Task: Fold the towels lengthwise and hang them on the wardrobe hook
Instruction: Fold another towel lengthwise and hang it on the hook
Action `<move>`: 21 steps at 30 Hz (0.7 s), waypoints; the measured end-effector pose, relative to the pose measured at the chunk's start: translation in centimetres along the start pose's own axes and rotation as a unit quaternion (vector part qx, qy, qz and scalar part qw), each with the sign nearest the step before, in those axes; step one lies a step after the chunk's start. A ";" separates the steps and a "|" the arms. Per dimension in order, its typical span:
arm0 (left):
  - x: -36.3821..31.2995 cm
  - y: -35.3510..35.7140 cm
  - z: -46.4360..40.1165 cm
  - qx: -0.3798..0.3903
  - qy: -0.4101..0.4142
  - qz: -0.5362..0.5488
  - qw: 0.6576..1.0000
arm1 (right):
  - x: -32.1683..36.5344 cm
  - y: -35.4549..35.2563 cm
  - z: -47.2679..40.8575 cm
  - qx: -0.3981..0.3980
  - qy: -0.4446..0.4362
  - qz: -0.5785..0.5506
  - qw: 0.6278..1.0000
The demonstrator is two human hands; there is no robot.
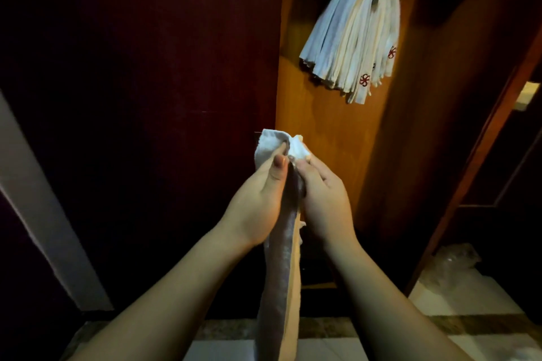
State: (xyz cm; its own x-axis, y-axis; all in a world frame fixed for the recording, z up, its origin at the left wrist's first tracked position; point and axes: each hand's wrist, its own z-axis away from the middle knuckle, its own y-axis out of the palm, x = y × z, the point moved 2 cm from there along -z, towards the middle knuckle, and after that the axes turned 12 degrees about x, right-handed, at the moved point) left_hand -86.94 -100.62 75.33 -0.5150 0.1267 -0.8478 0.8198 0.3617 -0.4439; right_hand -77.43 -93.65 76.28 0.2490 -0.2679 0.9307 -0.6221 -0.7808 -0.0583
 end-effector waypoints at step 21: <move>2.6 -5.1 -0.9 -0.327 0.045 -0.070 0.941 | -0.2 -2.4 -4.4 0.054 -0.025 0.018 0.998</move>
State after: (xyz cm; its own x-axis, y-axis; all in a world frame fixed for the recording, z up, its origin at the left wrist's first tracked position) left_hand -92.72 -101.30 75.64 -0.6501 0.1035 -0.7528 0.4283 0.8682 -0.2505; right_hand -79.24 -89.27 77.81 0.2665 -0.3227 0.9082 -0.5482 -0.8258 -0.1326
